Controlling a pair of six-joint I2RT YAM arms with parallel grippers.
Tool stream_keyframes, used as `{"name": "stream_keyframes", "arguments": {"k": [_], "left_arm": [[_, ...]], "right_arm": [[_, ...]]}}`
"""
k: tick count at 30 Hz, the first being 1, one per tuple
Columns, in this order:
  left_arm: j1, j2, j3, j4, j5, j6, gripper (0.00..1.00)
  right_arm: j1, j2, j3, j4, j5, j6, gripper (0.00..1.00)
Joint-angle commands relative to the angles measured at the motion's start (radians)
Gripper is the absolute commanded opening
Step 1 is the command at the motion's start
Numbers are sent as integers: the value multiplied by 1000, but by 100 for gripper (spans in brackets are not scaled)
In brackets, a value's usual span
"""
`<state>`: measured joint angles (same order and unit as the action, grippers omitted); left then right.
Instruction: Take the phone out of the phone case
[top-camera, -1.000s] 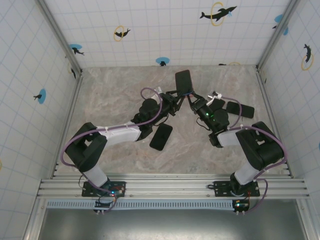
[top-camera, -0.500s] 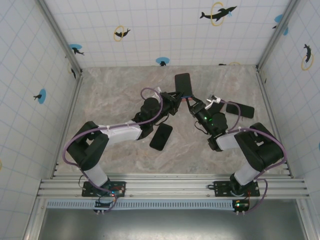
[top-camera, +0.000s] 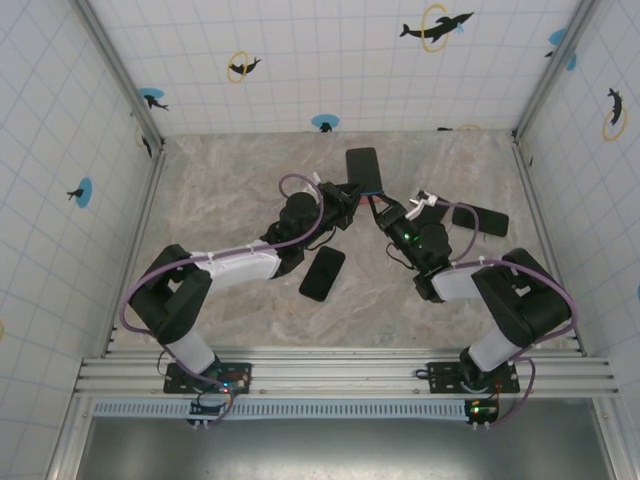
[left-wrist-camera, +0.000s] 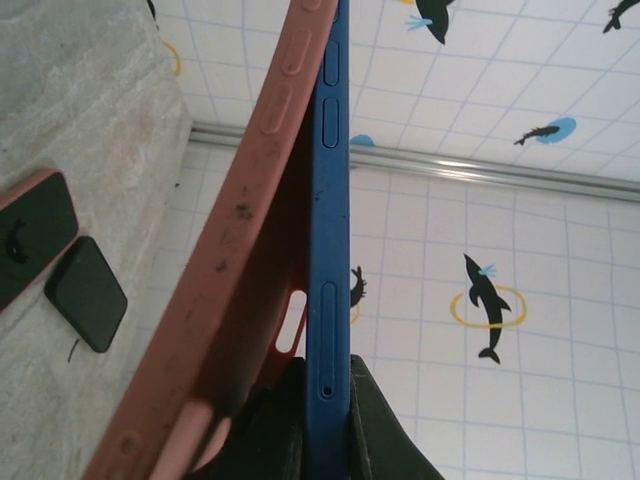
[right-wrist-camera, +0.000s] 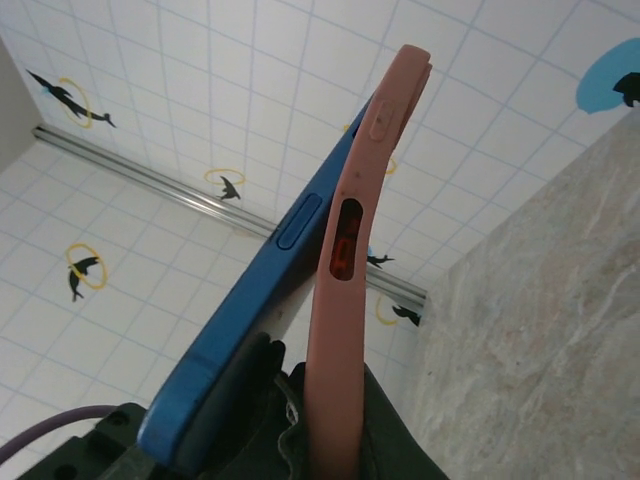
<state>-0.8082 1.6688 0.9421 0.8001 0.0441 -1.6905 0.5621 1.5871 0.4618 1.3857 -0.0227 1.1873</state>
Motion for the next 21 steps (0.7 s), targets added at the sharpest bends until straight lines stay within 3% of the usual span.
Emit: {"name": "stream_keyframes", "arguments": {"k": [1,7,13,21], "left_arm": [[-1,-62,82,25,24,41,0],[-5,-87,57,19,26,44,0],[73,-162,17,-84,75,125,0],[297,-251,-55,-316,341,419,0]], "right_arm": [[7,-9,47,-120,78,-66,7],[17,20,73,-169,154,-78,7],[7,38,83,-166,146,-91,7],[35,79,105,-161,129,-66,7]]}}
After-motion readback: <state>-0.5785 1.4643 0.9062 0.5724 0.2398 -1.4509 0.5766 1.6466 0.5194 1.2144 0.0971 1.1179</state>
